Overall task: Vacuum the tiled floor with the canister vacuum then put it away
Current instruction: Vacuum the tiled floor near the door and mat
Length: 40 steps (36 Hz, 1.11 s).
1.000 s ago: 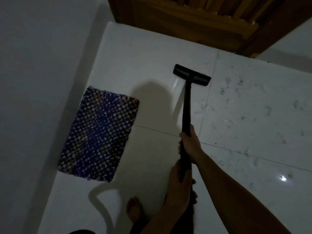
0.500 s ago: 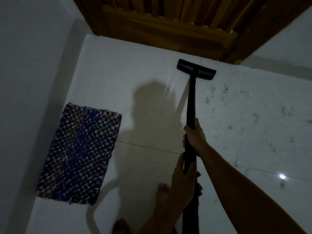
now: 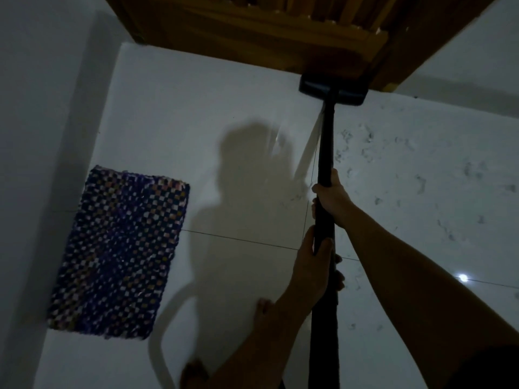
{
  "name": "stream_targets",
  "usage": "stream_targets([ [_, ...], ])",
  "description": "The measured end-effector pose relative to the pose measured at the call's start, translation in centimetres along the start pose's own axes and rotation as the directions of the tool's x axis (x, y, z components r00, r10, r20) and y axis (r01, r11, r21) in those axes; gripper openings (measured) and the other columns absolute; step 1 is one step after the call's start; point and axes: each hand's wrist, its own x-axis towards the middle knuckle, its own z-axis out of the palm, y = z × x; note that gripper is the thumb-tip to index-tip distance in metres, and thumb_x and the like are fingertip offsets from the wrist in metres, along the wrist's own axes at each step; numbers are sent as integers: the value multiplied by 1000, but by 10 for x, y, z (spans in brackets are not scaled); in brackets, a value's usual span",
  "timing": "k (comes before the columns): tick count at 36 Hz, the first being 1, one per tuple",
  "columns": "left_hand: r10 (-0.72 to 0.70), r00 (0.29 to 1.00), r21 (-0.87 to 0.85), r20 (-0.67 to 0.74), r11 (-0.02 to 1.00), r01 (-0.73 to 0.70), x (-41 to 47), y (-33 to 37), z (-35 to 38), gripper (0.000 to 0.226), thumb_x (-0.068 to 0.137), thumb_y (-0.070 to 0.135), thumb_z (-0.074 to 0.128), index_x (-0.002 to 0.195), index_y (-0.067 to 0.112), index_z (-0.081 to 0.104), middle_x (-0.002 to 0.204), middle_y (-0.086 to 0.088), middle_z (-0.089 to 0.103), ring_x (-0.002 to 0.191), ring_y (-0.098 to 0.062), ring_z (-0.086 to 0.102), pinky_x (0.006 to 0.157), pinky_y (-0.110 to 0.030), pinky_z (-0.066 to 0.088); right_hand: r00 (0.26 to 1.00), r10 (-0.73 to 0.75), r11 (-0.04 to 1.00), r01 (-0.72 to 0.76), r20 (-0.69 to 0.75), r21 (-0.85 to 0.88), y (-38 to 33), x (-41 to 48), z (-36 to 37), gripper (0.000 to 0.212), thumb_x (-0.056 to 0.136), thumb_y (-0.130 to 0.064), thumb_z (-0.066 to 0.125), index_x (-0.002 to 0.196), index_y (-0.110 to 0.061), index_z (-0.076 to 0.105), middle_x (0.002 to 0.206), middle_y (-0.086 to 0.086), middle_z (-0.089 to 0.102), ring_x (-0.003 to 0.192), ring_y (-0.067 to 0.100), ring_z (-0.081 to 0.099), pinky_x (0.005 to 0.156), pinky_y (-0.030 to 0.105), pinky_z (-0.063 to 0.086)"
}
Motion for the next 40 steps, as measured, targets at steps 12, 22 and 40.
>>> stream_targets([
  [12,38,999,-60,-38,997,-40,-18,6,-49,35,98,16,42,133,19,42,68,-9,53,39,-14,49,38,-22,44,991,75,996,-80,112,41,-14,-18,51,79,94,-9,48,151,-42,4,74,10,53,53,20,53,49,31,48],
  [22,62,989,-104,-135,992,-76,-28,2,-117,39,98,17,44,136,23,41,71,-9,55,40,-16,51,40,-24,45,983,8,981,-43,185,187,-12,-29,130,74,92,-8,53,151,-38,18,64,8,51,47,17,52,48,28,50],
  [40,90,968,213,-233,976,-39,-72,-6,-139,39,99,36,37,137,29,38,72,-5,55,46,-14,52,43,-25,45,981,41,993,-60,188,99,-12,-74,162,77,94,-8,44,152,-42,6,101,16,56,46,18,49,35,18,42],
])
